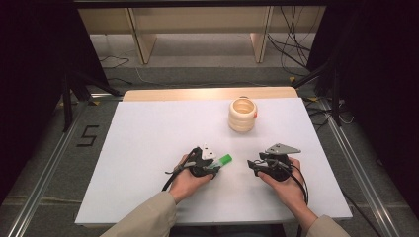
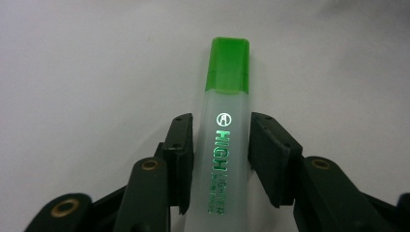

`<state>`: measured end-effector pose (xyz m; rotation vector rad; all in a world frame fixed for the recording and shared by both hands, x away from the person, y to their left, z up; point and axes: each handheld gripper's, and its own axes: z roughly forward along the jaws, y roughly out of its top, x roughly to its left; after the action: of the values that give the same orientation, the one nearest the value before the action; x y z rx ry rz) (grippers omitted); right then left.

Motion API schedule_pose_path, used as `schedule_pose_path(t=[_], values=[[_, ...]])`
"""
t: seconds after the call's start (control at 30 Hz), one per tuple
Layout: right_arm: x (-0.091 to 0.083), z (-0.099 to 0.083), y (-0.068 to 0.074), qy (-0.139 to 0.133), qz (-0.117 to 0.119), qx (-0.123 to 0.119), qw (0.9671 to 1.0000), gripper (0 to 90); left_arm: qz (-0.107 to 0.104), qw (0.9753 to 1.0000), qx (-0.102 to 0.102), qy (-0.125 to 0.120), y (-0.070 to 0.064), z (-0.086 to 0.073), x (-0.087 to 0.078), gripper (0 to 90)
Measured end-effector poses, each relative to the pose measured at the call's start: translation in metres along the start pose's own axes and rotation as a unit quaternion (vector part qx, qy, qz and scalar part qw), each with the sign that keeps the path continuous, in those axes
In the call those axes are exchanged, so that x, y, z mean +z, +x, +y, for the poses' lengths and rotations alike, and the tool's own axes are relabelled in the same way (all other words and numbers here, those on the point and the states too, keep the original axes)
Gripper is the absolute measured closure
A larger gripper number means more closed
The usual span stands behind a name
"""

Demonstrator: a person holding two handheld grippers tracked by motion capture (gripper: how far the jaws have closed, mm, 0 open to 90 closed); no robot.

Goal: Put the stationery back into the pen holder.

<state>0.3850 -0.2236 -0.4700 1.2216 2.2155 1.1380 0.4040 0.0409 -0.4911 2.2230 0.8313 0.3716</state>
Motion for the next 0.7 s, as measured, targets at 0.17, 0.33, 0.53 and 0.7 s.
schedule_pose_path(t=[0.17, 0.33, 0.53, 0.7], values=[[-0.0001, 0.0, 0.0006, 0.0, 0.001, 0.001, 1.0, 42.2, -0.002, 1.0, -0.007, 0.001, 0.0016, 0.0001, -0.0001, 62.6], [-0.0001, 0.0, 0.0009, 0.0, 0.001, 0.001, 1.0, 41.9, -0.004, 0.9999, -0.01, 0.002, 0.0023, 0.0001, 0.0, 63.3], [-0.0001, 0.0, 0.0008, -0.001, 0.0, 0.001, 1.0, 41.4, 0.001, 0.9999, -0.013, 0.004, 0.0008, 0.0009, 0.0002, 63.8], [0.0, 0.0, 0.0011, -0.001, 0.0, 0.0, 1.0, 41.2, 0.006, 0.9999, -0.007, 0.011, -0.0014, 0.0025, 0.0002, 65.7]])
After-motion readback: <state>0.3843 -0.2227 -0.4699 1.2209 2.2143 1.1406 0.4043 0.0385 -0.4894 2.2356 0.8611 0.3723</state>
